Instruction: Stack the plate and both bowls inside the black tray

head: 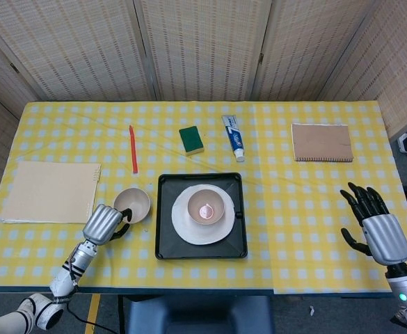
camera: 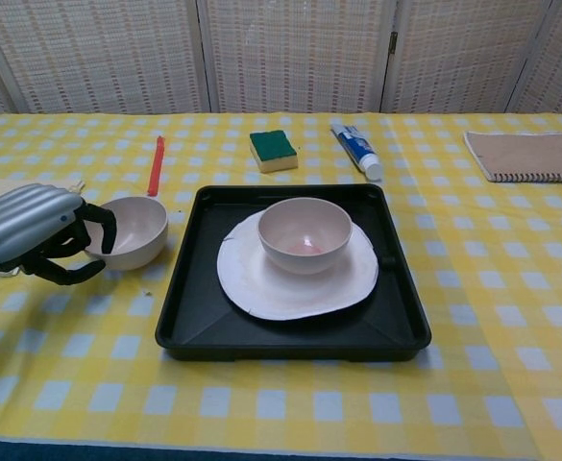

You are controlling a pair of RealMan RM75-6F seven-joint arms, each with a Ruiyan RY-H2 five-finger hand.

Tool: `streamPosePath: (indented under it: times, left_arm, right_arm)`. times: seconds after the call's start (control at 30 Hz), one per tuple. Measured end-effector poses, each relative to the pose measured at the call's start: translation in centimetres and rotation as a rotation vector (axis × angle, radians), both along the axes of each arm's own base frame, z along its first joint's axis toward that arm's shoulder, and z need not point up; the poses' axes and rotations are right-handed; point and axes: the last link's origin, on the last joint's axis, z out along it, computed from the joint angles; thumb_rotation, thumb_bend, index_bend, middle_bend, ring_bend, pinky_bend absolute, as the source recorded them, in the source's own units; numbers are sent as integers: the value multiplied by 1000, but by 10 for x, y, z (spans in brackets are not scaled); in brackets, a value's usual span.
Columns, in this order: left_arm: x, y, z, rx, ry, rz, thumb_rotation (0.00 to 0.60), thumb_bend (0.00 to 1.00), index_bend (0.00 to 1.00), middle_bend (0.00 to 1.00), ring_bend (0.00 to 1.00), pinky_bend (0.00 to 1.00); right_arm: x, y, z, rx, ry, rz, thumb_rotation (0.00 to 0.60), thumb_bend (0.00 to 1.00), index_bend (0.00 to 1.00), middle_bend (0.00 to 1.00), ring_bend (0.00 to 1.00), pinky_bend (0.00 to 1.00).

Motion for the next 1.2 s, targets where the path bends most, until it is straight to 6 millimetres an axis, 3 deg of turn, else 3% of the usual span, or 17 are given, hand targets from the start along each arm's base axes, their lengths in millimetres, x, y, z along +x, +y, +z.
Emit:
streamPosePath:
  times: [0.33, 0.47, 0.63, 0.97, 1.2]
  left_arm:
    - [7, 3, 7, 55, -86, -76, 600, 459, 658, 1000, 971, 1000]
    - [21, 9, 9, 61, -141, -70, 600, 459, 659, 1000, 970, 1000]
    - [25, 0, 19, 98, -134, -101, 600, 461, 660, 1000, 971, 1000]
    - [61, -19, 21, 106, -75, -193, 600, 461, 660, 1000, 971, 1000]
    - [84, -21, 20, 95, -35, -231, 600, 462, 661, 1000, 970, 1000]
  right_arm:
    - [-1, 2, 1, -2, 0, -2, 600, 400, 0, 0, 0, 0]
    - [0, 1, -1, 7, 0, 1, 600, 400, 0, 0, 0, 0]
    - [2, 3, -5, 31, 1, 11, 600, 400, 0, 0, 0, 0]
    - [7, 13, -1, 39, -16, 47, 600, 400, 0, 0, 0, 0]
    - [8, 16, 1, 36, -24, 62, 600, 400, 0, 0, 0, 0]
